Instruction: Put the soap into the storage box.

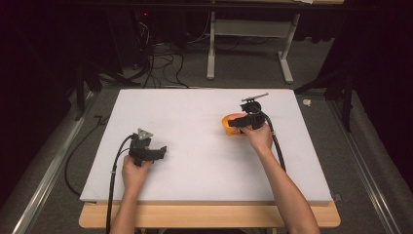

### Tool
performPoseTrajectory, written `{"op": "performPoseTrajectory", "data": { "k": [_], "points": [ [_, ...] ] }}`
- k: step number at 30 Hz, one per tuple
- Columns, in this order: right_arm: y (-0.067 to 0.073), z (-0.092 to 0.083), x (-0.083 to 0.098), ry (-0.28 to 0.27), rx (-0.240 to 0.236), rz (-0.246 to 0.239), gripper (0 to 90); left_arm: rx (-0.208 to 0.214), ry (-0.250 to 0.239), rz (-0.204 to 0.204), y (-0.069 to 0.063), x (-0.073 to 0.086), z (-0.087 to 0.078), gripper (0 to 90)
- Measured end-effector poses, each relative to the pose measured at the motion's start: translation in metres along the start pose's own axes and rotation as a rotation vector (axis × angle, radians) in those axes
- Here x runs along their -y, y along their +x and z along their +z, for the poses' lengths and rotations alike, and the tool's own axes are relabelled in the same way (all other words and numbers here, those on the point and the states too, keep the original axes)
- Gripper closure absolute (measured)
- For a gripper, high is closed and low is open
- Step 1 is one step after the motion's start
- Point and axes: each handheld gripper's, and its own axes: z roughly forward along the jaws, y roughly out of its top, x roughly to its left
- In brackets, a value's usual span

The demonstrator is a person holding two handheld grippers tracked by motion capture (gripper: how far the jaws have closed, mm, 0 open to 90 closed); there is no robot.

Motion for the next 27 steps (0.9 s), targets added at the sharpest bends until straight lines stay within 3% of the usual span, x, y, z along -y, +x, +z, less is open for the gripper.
{"op": "performPoseTrajectory", "data": {
  "k": [27],
  "points": [
    [-0.0092,0.0099,0.0041,0.010,-0.011,0.057,13.4,-0.001,-0.001,0.001,-0.0002,0.0001,0.0001,16.9]
  ]
}}
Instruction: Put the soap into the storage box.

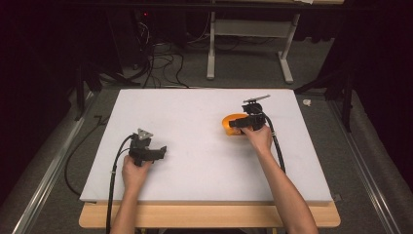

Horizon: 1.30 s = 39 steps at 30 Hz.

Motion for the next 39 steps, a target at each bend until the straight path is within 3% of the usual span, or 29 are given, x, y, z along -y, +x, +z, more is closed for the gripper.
{"op": "performPoseTrajectory", "data": {
  "k": [19,39],
  "points": [
    [-0.002,-0.016,0.001,-0.083,-0.007,-0.010,12.2,0.000,0.001,0.000,0.000,0.000,0.000,16.9],
    [-0.012,-0.056,0.007,-0.180,-0.036,-0.030,12.5,0.000,0.000,0.000,0.000,0.000,0.000,16.9]
  ]
}}
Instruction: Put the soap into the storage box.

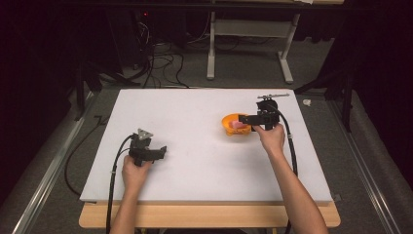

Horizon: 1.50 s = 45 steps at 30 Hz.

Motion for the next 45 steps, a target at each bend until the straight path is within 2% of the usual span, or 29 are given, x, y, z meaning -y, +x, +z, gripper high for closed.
{"op": "performPoseTrajectory", "data": {
  "k": [8,15,19,22,24,33,45],
  "points": [
    [-0.001,-0.015,0.001,-0.019,0.000,-0.013,13.1,0.000,0.001,0.001,0.000,0.000,0.000,16.9],
    [-0.002,-0.024,0.003,-0.028,0.017,-0.035,13.1,0.000,0.002,0.001,0.000,0.000,0.000,16.9],
    [-0.003,-0.031,0.004,-0.041,0.036,-0.029,14.1,-0.001,0.002,0.002,0.000,0.000,0.000,16.9],
    [-0.005,-0.037,0.009,-0.085,0.012,-0.048,15.6,0.000,0.001,0.001,0.000,0.000,0.000,16.9],
    [-0.006,-0.039,0.012,-0.077,0.013,-0.054,15.9,0.000,0.002,0.002,0.000,0.000,0.000,16.9],
    [-0.012,-0.055,0.022,-0.110,0.011,-0.057,17.2,-0.001,0.002,0.002,0.000,0.000,0.000,16.9],
    [-0.025,-0.074,0.035,-0.153,0.033,-0.049,19.9,-0.001,0.002,0.002,0.000,0.000,0.000,16.9]
  ]
}}
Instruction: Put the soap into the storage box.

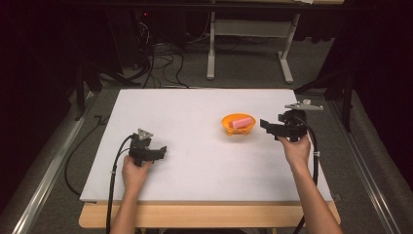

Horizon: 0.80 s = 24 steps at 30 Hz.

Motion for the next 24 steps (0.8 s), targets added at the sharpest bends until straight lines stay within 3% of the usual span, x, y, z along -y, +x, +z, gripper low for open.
{"op": "performPoseTrajectory", "data": {
  "k": [7,24],
  "points": [
    [-0.008,-0.011,0.008,-0.028,-0.003,0.013,19.8,0.000,0.000,0.000,0.000,0.000,0.000,16.9],
    [-0.019,-0.024,0.031,-0.038,0.004,0.022,20.3,0.000,0.000,0.001,0.000,0.000,0.000,17.0]
  ]
}}
